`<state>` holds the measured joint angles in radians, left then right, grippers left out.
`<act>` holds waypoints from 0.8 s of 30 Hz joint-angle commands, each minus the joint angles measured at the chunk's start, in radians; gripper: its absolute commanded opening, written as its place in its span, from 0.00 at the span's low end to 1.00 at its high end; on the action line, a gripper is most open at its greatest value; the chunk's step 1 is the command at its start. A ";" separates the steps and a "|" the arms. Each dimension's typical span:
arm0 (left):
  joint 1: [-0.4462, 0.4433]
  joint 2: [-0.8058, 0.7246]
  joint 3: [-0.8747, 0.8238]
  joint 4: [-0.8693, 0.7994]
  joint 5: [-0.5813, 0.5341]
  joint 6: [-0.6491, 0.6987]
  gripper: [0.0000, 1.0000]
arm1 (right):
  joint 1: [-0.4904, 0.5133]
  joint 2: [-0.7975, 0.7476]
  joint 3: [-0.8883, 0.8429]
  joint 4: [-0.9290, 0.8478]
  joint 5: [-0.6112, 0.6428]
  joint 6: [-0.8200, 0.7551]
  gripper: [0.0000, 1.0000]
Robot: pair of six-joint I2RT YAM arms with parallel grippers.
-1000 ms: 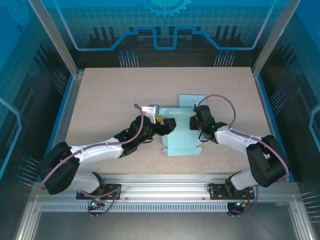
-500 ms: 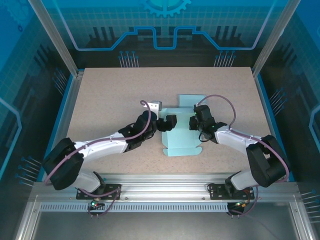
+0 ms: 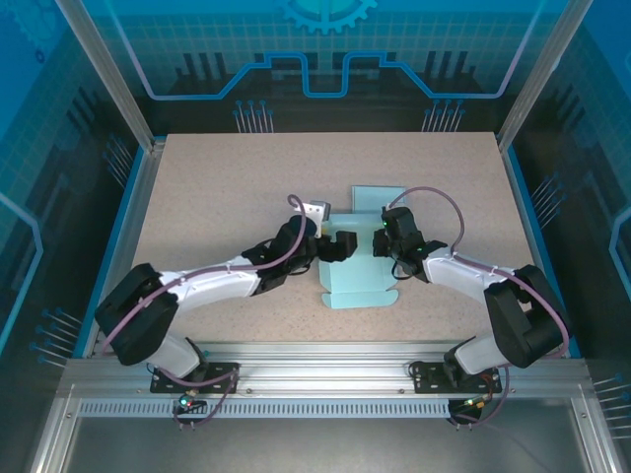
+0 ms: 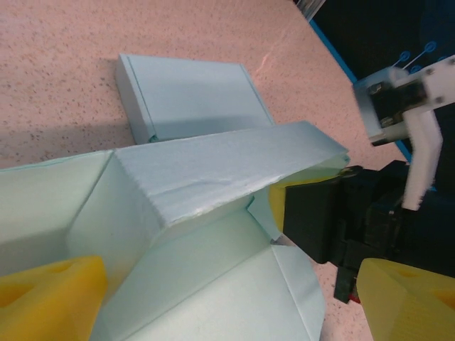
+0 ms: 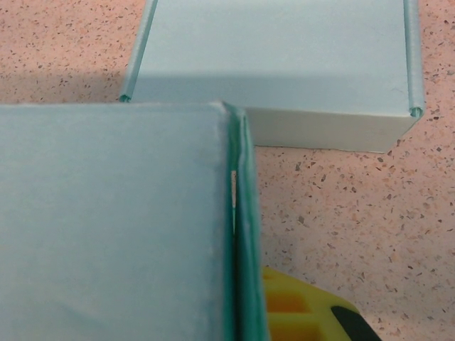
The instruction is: Fold the paper box
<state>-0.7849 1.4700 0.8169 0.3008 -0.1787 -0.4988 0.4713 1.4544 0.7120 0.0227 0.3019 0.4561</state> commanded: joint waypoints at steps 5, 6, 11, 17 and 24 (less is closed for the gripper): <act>0.039 -0.298 -0.114 -0.150 -0.195 -0.009 0.90 | 0.013 0.004 0.015 0.011 -0.007 0.012 0.01; 0.053 -0.328 -0.122 -0.183 -0.233 -0.012 0.88 | 0.013 0.004 0.015 0.010 -0.008 0.013 0.01; 0.184 -0.389 -0.160 -0.288 -0.256 -0.088 0.80 | 0.013 0.003 0.015 0.011 -0.012 0.012 0.01; 0.294 -0.314 -0.171 -0.291 -0.220 -0.100 0.66 | 0.013 0.004 0.014 0.011 -0.014 0.012 0.01; 0.306 -0.095 -0.140 -0.146 -0.088 -0.020 0.57 | 0.013 0.008 0.015 0.013 -0.018 0.012 0.01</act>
<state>-0.4862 1.3060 0.6506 0.0780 -0.3500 -0.5659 0.4713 1.4544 0.7120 0.0227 0.3008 0.4561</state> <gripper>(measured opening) 0.583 0.091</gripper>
